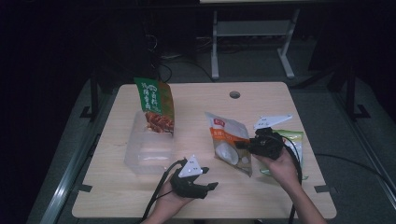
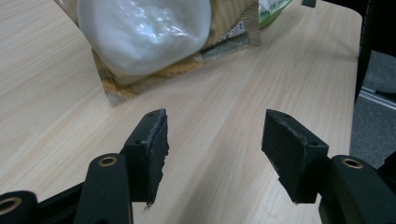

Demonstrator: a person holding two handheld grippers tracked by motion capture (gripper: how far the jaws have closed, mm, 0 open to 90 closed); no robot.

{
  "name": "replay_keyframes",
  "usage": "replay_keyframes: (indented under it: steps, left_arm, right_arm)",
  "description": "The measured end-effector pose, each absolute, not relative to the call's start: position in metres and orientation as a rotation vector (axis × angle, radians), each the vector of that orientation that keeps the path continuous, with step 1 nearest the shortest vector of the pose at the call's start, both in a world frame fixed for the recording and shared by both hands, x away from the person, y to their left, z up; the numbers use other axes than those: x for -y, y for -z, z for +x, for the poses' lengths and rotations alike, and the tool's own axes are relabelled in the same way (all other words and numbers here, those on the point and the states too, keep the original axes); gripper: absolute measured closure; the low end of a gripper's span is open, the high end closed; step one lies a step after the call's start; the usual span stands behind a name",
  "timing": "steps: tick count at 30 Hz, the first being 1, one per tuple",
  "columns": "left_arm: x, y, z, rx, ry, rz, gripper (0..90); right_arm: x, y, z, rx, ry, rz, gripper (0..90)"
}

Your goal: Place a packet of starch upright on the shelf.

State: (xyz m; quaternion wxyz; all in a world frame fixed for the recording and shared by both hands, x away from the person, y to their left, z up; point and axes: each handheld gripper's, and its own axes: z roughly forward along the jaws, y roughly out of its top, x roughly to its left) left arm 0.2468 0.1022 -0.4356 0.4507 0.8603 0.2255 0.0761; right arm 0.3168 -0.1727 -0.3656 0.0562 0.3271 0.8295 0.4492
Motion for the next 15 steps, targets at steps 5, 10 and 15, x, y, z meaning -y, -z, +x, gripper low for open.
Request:
replay_keyframes:
  steps: [5, 10, 15]
  left_arm:
    - [-0.106, 0.438, 0.244, -0.566, -0.163, 2.113, 39.2]
    - [-0.109, 0.439, 0.241, -0.564, -0.155, 2.109, 38.6]
    - [-0.111, 0.439, 0.24, -0.562, -0.149, 2.092, 37.2]
  right_arm:
    - [0.167, 0.361, 0.319, -2.517, -1.358, 0.969, 90.0]
    - [0.16, 0.355, 0.318, -2.512, -1.378, 0.939, 90.0]
    - [0.153, 0.346, 0.317, -2.513, -1.397, 0.903, 90.0]
